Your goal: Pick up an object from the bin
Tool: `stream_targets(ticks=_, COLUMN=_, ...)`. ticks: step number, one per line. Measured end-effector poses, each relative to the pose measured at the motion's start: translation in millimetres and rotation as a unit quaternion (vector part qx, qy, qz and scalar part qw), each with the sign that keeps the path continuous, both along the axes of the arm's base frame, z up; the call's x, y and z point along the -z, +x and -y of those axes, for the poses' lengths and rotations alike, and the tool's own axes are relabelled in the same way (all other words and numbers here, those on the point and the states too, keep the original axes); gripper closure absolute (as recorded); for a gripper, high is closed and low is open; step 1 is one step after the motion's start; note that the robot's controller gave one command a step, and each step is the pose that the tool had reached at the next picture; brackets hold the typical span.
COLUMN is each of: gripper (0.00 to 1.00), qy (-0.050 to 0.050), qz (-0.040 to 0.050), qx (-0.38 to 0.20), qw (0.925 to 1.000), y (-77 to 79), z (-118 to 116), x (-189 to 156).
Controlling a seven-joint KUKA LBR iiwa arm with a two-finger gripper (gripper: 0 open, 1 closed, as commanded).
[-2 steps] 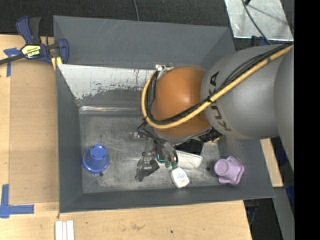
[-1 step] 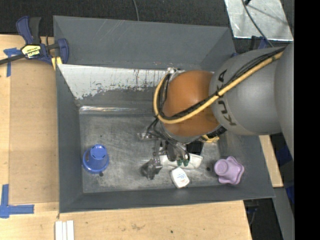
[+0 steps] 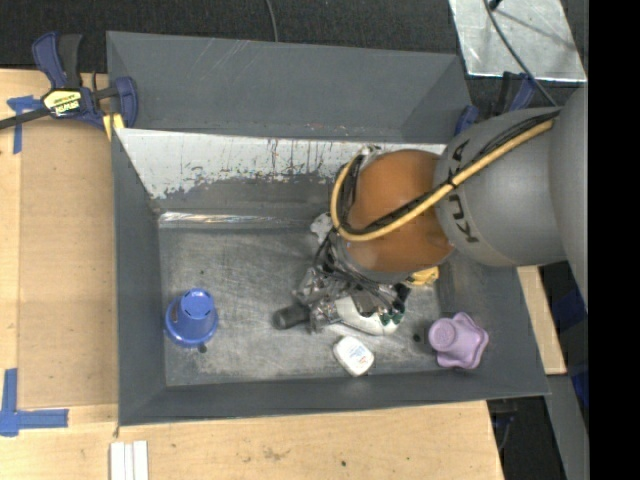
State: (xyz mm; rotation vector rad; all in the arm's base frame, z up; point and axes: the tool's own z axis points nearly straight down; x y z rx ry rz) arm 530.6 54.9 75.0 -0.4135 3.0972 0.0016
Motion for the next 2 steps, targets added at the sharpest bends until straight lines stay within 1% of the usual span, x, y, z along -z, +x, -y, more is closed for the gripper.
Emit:
stream_targets(ticks=1, gripper=1.0, qy=0.0, qz=-0.0003, qx=0.0, qw=1.0, y=-0.2, z=0, x=0)
stream_targets(ticks=2, gripper=1.0, qy=-0.002, qz=-0.0077, qx=-0.04, qw=0.9992, y=-4.5, z=-7, x=-126)
